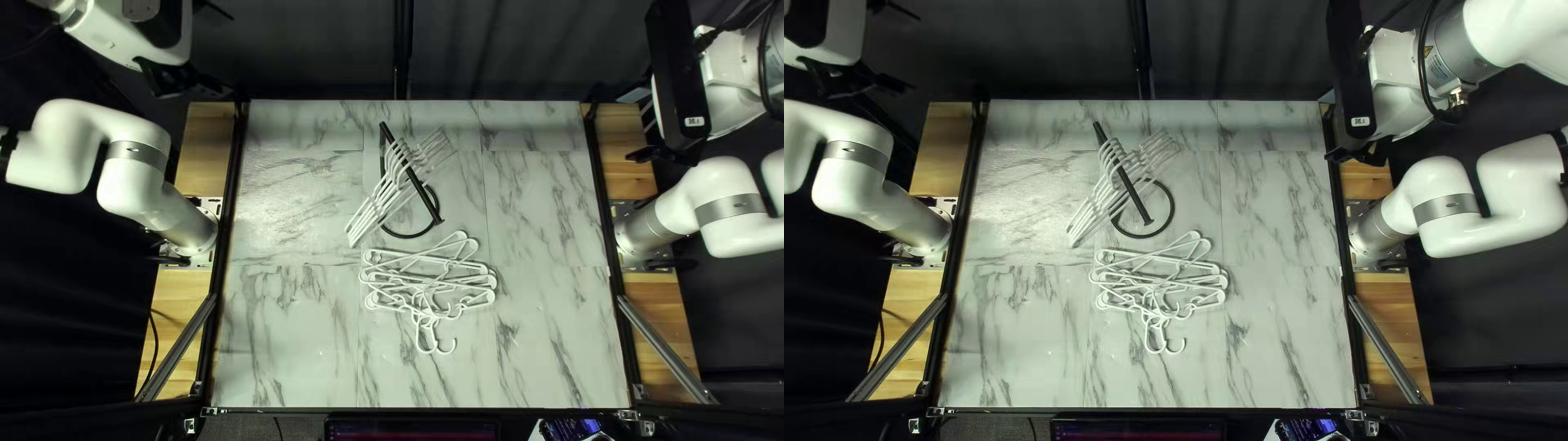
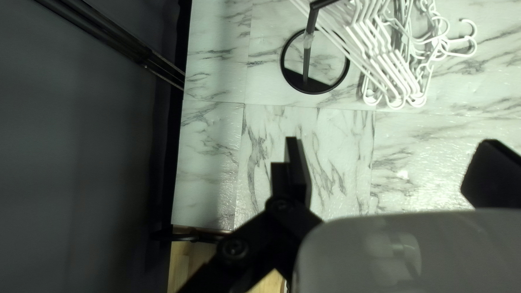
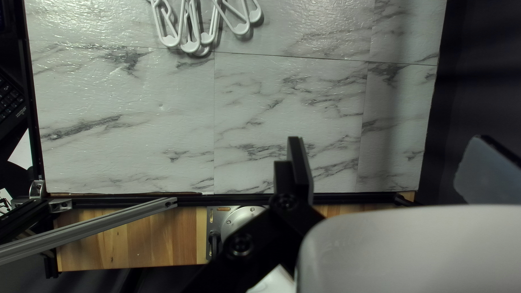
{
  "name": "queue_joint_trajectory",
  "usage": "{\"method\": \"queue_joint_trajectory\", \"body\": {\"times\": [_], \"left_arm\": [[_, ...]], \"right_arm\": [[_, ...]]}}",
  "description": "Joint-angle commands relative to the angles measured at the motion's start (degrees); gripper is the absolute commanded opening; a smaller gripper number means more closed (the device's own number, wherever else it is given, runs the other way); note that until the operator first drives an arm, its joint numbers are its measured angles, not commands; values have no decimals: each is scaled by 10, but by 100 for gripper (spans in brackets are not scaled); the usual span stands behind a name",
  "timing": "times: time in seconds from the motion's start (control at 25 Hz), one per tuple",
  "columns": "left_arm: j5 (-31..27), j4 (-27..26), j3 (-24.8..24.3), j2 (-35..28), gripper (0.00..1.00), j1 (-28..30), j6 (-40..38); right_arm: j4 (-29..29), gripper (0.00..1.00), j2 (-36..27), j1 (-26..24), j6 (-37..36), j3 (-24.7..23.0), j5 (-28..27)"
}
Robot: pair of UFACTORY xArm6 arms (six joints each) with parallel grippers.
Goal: Remove hangers from rack and place onto table
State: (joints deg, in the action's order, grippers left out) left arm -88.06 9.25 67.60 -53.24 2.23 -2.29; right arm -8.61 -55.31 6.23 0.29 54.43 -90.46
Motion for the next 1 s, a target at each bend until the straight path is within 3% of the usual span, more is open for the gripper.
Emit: {"method": "queue_joint_trajectory", "body": {"times": [0.04, 0.32, 1.0], "left_arm": [[37, 32, -57, -20, 100, 56, -57], [74, 93, -94, 2, 100, 123, -153], [74, 93, -94, 2, 100, 123, -153]], "right_arm": [[0, 100, 0, 0, 0, 0, 0], [0, 100, 0, 0, 0, 0, 0], [0, 100, 0, 0, 0, 0, 0]]}}
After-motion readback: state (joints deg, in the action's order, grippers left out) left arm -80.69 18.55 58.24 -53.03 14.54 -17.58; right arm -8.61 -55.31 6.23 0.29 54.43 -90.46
